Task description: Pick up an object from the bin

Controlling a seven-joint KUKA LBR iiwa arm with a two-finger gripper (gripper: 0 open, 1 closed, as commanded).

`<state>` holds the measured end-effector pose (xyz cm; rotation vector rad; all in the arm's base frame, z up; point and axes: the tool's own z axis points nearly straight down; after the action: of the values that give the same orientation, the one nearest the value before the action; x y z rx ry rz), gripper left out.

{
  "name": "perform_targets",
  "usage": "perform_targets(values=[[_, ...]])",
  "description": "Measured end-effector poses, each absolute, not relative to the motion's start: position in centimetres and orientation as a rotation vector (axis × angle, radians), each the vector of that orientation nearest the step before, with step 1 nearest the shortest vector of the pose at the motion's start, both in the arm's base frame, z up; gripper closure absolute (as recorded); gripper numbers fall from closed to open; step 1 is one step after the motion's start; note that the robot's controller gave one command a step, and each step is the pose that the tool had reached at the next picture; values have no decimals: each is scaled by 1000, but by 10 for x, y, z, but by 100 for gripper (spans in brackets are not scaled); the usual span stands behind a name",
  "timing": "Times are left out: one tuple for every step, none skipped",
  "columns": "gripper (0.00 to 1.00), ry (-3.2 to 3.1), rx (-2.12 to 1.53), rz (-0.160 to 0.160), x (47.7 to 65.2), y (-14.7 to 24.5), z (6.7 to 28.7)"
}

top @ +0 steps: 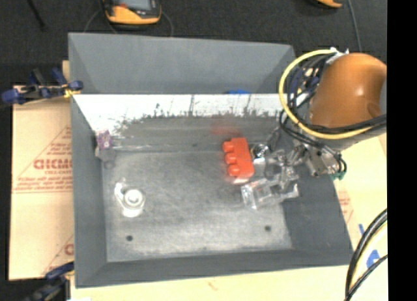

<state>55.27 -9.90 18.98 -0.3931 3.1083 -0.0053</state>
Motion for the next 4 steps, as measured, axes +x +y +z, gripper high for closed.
perform_targets(values=[[100, 3102, -424, -7, 554, -102, 251], [100, 3109, -480, 5, 518, -82, 187], [0, 3102, -474, 0, 520, -83, 190], [0, 3013, -900, 0, 568, -116, 69]])
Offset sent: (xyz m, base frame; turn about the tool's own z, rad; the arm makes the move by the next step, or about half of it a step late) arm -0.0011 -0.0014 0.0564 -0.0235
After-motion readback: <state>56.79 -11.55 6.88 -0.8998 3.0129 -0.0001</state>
